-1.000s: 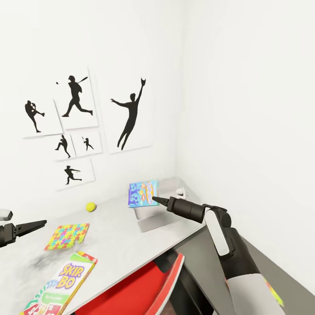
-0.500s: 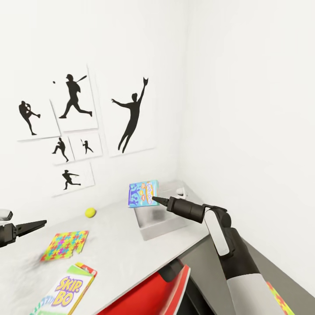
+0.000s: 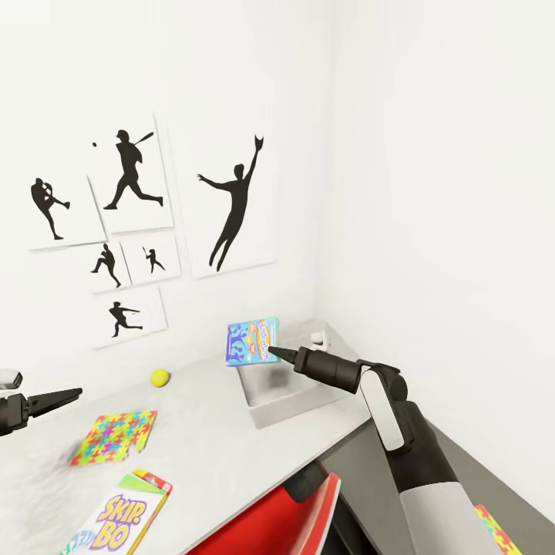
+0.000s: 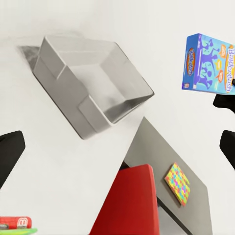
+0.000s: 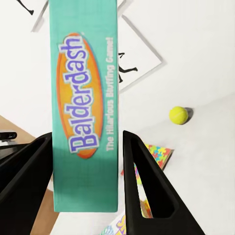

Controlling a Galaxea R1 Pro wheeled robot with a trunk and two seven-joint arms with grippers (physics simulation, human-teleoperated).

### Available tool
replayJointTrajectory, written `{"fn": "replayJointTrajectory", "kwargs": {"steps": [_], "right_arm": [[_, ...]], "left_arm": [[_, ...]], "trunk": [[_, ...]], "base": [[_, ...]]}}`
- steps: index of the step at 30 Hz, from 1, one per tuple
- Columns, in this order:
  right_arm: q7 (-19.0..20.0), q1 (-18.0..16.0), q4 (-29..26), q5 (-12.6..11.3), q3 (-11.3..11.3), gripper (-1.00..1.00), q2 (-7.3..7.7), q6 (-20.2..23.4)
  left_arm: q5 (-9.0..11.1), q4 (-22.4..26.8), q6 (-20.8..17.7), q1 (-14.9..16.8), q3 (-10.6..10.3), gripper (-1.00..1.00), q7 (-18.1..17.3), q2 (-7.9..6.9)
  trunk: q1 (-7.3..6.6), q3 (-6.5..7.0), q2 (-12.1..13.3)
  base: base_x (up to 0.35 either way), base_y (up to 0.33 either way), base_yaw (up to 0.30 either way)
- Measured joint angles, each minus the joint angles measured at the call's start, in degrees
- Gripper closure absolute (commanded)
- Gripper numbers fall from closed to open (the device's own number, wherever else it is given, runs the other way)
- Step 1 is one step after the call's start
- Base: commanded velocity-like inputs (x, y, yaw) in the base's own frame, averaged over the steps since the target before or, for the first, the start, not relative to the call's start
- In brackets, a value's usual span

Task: Put all the toys in the child's room - the three board games (two on the bed and one on the table), the two jigsaw puzzles on the table, and the tennis ball on the table - inside the toy box on the table in the child's room.

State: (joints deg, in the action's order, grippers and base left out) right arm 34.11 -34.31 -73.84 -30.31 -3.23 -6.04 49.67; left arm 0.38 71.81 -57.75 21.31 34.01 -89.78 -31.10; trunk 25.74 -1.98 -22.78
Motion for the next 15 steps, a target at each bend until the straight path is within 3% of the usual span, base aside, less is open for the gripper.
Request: {"fn": "replayJointTrajectory", "kwargs": {"steps": [15], "right_arm": [[0.1, 0.0, 0.3, 0.0, 0.0, 1.0, -0.01, 0.0]], "left_arm": [[0.0, 0.0, 0.0, 0.0, 0.0, -1.0, 0.0, 0.0]], "trunk": [[0.0, 0.0, 0.0]], "base": [[0.031, 0.004, 0.0]]}}
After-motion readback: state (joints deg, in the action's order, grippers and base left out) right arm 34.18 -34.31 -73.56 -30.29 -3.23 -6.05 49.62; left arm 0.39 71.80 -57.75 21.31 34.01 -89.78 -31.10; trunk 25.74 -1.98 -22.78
